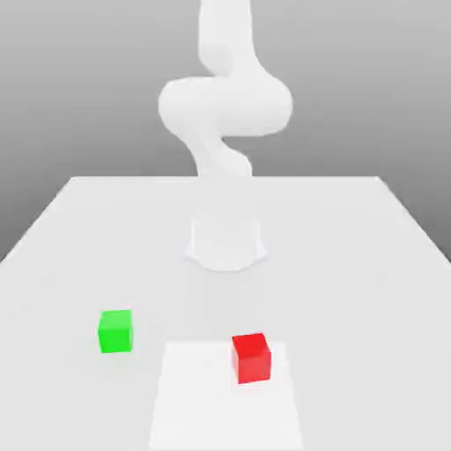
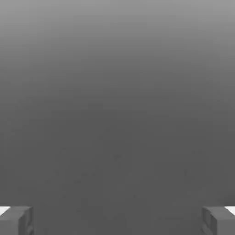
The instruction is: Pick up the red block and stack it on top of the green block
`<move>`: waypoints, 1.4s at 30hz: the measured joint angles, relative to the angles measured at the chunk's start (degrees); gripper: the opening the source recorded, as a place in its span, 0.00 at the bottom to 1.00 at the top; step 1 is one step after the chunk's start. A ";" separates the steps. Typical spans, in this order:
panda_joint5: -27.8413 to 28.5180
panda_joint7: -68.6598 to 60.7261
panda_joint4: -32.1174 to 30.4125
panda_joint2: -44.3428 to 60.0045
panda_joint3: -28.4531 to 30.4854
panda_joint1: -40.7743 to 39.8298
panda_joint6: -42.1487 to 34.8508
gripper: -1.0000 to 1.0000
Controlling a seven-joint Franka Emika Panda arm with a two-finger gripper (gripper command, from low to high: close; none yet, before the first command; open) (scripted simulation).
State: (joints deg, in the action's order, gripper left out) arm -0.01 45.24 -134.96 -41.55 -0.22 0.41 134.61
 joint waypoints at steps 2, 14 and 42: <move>0.04 -0.54 -3.00 4.19 -0.20 0.40 2.80 0.50; 0.05 -3.93 -20.57 29.41 -1.19 2.87 19.29 0.50; 0.80 -1.34 -27.96 38.61 1.23 0.95 25.38 0.00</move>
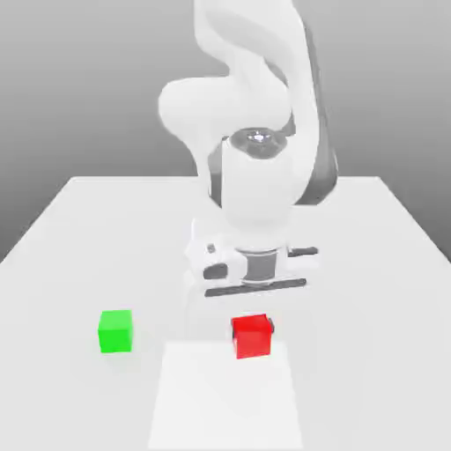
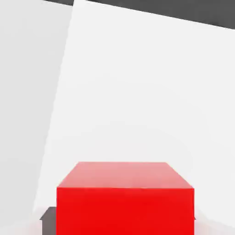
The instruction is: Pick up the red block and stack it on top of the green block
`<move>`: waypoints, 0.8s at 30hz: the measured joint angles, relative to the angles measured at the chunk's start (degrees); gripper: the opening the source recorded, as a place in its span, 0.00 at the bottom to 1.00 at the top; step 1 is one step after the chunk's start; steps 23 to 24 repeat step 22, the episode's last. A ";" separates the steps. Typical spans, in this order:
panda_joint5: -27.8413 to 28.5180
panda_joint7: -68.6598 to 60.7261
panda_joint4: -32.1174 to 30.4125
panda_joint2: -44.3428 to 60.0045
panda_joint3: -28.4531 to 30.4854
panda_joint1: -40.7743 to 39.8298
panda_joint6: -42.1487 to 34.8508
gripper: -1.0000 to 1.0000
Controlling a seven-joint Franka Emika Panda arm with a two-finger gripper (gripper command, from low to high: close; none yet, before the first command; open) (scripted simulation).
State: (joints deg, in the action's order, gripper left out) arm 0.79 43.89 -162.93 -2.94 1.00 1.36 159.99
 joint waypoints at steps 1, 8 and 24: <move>0.42 2.18 -0.32 -0.99 0.91 -1.92 -0.65 0.00; 3.65 18.79 -2.60 -7.27 7.33 -14.98 -4.54 0.00; -2.44 23.56 -3.42 4.27 11.34 -21.35 7.68 1.00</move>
